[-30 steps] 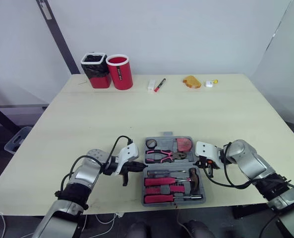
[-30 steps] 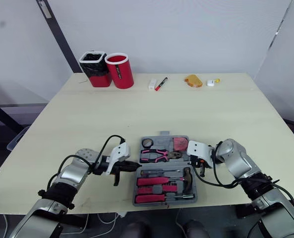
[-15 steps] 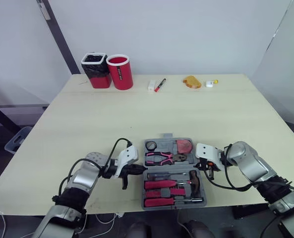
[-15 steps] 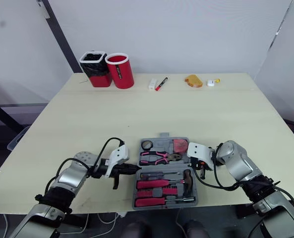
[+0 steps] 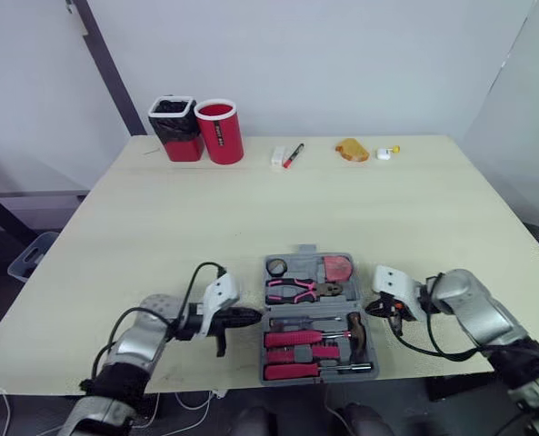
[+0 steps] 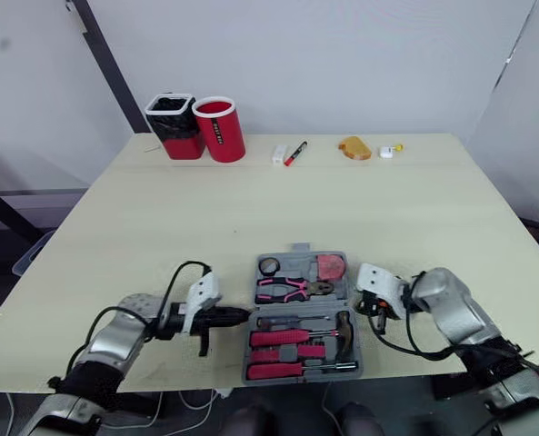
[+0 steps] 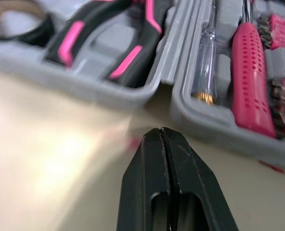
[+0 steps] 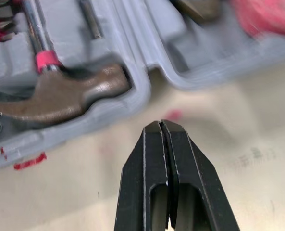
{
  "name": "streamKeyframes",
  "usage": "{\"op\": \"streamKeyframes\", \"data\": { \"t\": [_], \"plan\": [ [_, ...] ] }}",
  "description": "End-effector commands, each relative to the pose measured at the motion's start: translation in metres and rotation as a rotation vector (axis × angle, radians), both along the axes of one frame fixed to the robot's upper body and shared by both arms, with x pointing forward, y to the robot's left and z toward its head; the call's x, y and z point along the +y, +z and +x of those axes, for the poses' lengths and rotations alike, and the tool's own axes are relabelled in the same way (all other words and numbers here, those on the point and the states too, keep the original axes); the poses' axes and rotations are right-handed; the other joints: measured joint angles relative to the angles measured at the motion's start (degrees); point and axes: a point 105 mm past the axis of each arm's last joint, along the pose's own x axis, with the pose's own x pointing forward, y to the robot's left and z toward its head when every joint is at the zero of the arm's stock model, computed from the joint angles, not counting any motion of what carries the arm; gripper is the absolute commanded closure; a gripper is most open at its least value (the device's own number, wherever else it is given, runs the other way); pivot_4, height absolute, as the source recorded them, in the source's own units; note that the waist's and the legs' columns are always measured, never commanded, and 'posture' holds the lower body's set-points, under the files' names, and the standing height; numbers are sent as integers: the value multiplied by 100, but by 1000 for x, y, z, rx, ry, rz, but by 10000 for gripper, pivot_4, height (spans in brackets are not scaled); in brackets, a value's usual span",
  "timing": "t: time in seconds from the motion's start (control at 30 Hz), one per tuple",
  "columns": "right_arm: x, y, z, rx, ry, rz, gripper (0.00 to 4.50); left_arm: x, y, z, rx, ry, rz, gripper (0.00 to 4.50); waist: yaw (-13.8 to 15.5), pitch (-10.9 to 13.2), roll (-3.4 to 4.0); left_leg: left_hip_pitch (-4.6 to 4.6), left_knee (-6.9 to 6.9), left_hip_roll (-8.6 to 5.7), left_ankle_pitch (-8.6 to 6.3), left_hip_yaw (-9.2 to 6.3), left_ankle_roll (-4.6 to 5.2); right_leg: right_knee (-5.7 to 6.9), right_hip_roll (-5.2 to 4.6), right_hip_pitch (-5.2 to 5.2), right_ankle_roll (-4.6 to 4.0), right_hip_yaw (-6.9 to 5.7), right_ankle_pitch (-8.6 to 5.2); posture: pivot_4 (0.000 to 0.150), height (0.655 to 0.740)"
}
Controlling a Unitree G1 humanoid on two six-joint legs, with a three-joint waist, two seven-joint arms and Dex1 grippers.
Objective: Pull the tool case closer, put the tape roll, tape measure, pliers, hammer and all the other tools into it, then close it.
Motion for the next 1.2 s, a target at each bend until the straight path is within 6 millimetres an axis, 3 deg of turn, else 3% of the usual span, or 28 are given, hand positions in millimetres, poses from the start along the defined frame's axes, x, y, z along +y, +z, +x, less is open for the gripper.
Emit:
{"op": "streamKeyframes", "data": {
  "t": [0.03, 0.13, 0.3, 0.4, 0.57, 0.67, 0.77, 0.9, 0.93, 1.07, 1.2],
  "plan": [
    [-29, 30, -11, -96, -55, 128, 36082, 26, 23, -4, -49, 86, -97, 36192, 4, 0, 0, 1, 0, 0, 0, -1, 0, 0, -1, 1, 0, -1, 0, 1500, 7400],
    [-60, 42, -29, -119, -134, 182, 23039, 48, 31, -14, -55, 157, -139, 23709, 38, 1, 1, 3, 1, 0, 0, -2, 0, -2, -8, 3, -19, -3, -12, 1500, 7400],
    [-85, 60, -53, -94, -227, 272, 0, 62, 46, -26, -49, 199, -196, 695, 9, 4, 2, 10, 3, 9, 0, -7, 0, -2, -21, 4, -20, 5, -13, 1500, 7400],
    [-87, 64, -60, -58, -252, 303, 0, 59, 54, -30, -50, 187, -210, 237, 0, 3, 2, 16, 2, 11, 0, -13, 0, 0, -20, 5, -20, 7, -13, 1500, 7400],
    [-74, 70, -56, -44, -277, 351, 0, 27, 73, -38, -72, 45, -230, 237, 6, 5, 2, 13, 0, 11, 0, -16, 0, -2, -22, 4, -21, 8, -14, 1500, 7400],
    [-58, 72, -46, -4, -266, 380, 0, 9, 78, -38, -68, -18, -251, 7865, -5, 5, 1, 14, 0, 7, 0, -14, 0, -2, -20, 3, -21, 10, -14, 1500, 7400],
    [-45, 69, -31, 79, -280, 347, 0, -11, 76, -40, -61, -101, -244, 20408, -6, 5, 1, 14, 1, 2, 0, -15, 0, -2, -15, 3, -21, 10, -14, 1500, 7400],
    [-29, 63, -12, 182, -270, 335, 0, -27, 66, -39, -54, -169, -216, 41398, -3, 6, 2, 11, 0, -4, 0, -14, 0, -4, -12, 1, -23, 11, -13, 1500, 7400],
    [-26, 61, -7, 208, -266, 338, 0, -30, 64, -39, -53, -185, -213, 44443, -2, 6, 2, 10, 0, -5, 0, -14, 0, -4, -12, 0, -23, 11, -13, 1500, 7400],
    [-12, 44, 20, 304, -281, 301, 0, -49, 42, -39, -40, -258, -175, 44443, 1, 7, 1, 1, 0, -6, 0, 4, 0, -8, -7, 0, -24, 4, -14, 1500, 7400],
    [0, 38, 38, 346, -278, 308, 0, -54, 30, -33, -49, -259, -150, 44443, -1, 9, 1, -1, -2, -7, 0, 11, 1, -9, -7, -1, -23, 6, -13, 1500, 7400]
  ]
}}
